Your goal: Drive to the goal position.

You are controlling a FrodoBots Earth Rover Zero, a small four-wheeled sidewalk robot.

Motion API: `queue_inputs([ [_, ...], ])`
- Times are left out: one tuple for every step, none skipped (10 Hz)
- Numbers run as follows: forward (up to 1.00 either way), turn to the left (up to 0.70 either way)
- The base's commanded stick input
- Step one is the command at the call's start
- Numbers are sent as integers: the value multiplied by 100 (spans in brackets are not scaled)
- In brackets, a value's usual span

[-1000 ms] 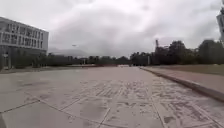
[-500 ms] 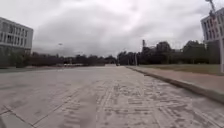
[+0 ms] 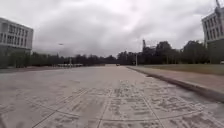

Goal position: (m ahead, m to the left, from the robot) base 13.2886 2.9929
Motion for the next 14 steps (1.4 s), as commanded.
queue_inputs([
  [70,1],
  [70,1],
  [70,1],
  [70,1],
  [70,1],
  [70,1],
  [70,1],
  [70,1],
  [70,1],
  [70,1],
  [70,1],
  [70,1],
  [70,1],
  [70,1],
])
